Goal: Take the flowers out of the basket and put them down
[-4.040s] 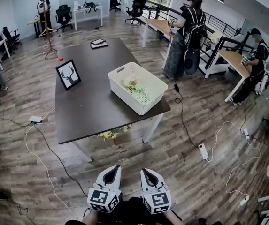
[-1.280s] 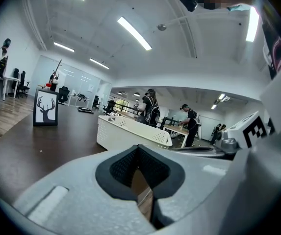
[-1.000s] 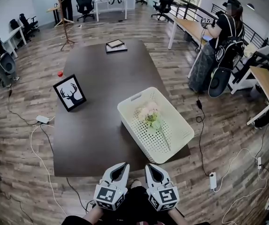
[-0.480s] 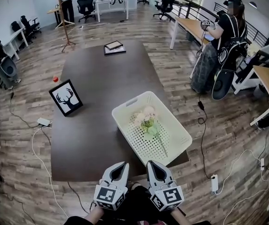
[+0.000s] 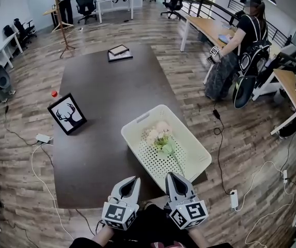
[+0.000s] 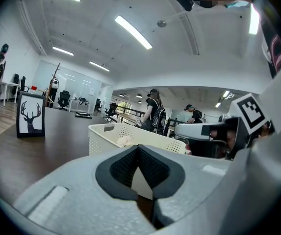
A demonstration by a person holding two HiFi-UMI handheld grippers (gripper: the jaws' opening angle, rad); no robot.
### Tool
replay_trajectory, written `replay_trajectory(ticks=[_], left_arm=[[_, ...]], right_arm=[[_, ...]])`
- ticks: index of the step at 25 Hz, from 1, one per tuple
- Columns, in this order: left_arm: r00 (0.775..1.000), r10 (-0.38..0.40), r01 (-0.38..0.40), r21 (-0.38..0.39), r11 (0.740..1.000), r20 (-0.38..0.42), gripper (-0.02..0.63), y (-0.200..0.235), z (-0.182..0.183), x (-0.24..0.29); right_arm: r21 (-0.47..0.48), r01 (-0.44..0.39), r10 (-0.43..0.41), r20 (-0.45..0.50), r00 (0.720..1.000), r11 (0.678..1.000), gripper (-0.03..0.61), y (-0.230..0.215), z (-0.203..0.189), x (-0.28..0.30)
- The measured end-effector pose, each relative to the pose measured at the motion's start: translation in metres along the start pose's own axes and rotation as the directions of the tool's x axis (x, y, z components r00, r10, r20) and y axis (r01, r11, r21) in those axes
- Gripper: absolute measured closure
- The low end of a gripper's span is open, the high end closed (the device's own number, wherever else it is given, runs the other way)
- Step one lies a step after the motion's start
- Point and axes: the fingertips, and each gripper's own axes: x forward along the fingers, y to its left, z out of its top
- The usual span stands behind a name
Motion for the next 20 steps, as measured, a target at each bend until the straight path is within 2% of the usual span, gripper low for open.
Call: replay_trajectory(ticks=[4, 7, 10, 13, 16, 20], left_arm=[[1.0, -0.005, 0.005, -0.011, 1.0, 0.009, 0.604, 0.009, 0.004, 0.006], [1.0, -0.002, 0.002, -0.012, 1.0, 0.01, 0.604, 0.015, 0.005, 0.007], [1.0, 0.017, -0.017, -0.021, 1.0, 0.015, 0.604, 0.024, 0.006, 0.005], [0.999, 0.042, -0.041, -0.037, 0.998, 0.02, 0.604, 0.037, 0.006, 0.004], [0.998, 0.065, -0.064, -0.059, 0.996, 0.017, 0.604, 0.047, 0.003, 0.002], [0.997, 0.08, -0.078, -0.063, 0.995, 0.02, 0.604, 0.053, 0.006, 0.001]], right_arm=[[-0.014, 0.012, -0.012, -0.003, 1.0, 1.0, 0.572, -0.004, 0.006, 0.012], [-0.047, 0.068, -0.071, -0.064, 0.995, 0.997, 0.571, -0.02, 0.008, 0.029], [-0.069, 0.096, -0.104, -0.116, 0.988, 0.993, 0.516, -0.033, 0.008, 0.046], [-0.111, 0.099, -0.117, -0.169, 0.979, 0.989, 0.496, -0.044, 0.005, 0.065], [-0.129, 0.111, -0.141, -0.257, 0.956, 0.985, 0.471, -0.058, -0.009, 0.081], [-0.149, 0.087, -0.127, -0.283, 0.951, 0.985, 0.427, -0.063, -0.013, 0.098]])
